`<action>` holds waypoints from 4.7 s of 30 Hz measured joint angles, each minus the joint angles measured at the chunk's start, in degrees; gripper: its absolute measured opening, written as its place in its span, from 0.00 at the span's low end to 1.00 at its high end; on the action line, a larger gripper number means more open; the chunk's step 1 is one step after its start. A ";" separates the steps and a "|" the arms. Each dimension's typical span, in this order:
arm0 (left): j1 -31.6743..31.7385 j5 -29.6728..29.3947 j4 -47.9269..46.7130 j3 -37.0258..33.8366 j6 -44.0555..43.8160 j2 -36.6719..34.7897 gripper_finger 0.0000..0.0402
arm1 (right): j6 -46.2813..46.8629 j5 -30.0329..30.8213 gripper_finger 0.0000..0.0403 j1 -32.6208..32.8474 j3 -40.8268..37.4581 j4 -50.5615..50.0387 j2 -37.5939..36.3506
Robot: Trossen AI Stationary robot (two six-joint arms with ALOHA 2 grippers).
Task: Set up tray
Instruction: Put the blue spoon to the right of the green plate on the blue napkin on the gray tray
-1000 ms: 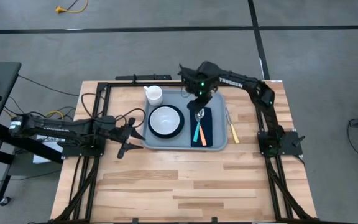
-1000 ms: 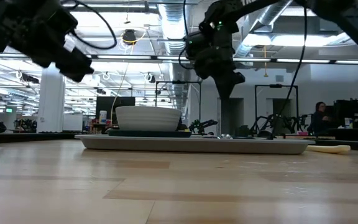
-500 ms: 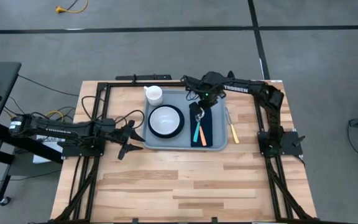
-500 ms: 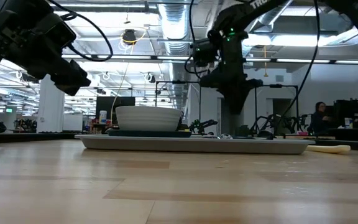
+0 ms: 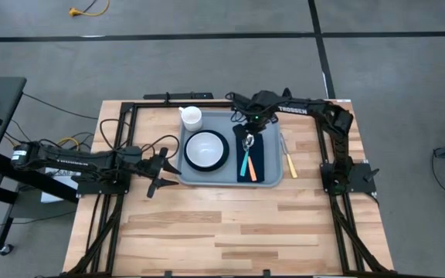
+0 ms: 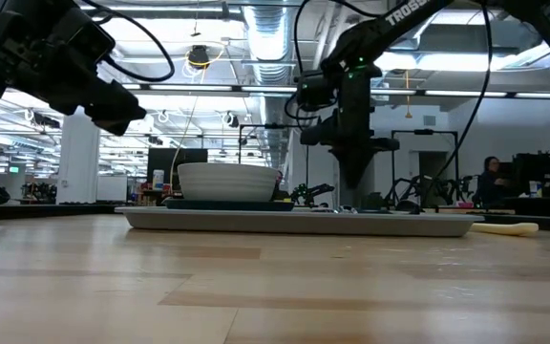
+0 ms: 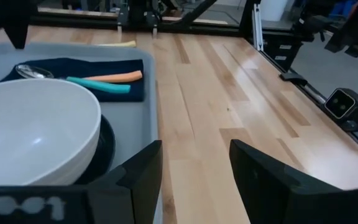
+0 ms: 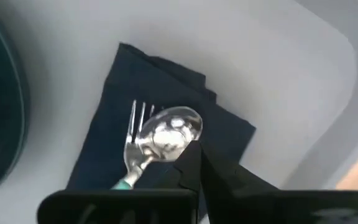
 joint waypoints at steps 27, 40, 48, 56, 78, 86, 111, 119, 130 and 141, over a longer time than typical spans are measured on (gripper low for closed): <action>-0.01 -0.11 0.02 0.02 3.81 0.01 0.44 | 2.94 3.99 0.00 0.82 -4.97 1.94 3.66; -0.02 -0.13 0.04 0.05 3.88 0.00 0.44 | 1.29 3.25 0.00 0.81 -5.05 3.76 5.62; -0.02 -0.15 0.04 0.05 3.91 0.00 0.44 | 0.89 2.55 0.00 0.81 -5.01 5.07 5.62; -0.02 -0.15 0.04 0.05 3.99 0.00 0.44 | 0.47 3.65 0.00 0.80 -1.31 2.89 5.61; -0.02 -0.13 0.41 0.05 4.01 0.00 0.44 | -0.63 5.56 0.00 0.96 1.53 0.90 5.62; -0.02 -0.13 0.42 0.05 4.01 0.00 0.44 | -1.70 5.42 0.00 0.98 1.53 3.37 5.62; 0.00 -0.13 0.42 0.05 3.97 0.00 0.44 | -3.56 6.92 0.00 2.53 1.53 1.92 5.66; -0.02 -0.11 0.42 0.05 3.92 0.00 0.44 | -4.74 7.25 0.00 2.46 1.80 2.43 8.86; 0.00 -0.07 0.43 0.05 3.98 0.00 0.44 | -6.10 6.82 0.00 2.43 1.65 3.09 9.29; -0.02 -0.11 0.42 0.05 4.03 0.00 0.44 | -7.58 3.24 0.00 2.85 2.49 4.73 9.22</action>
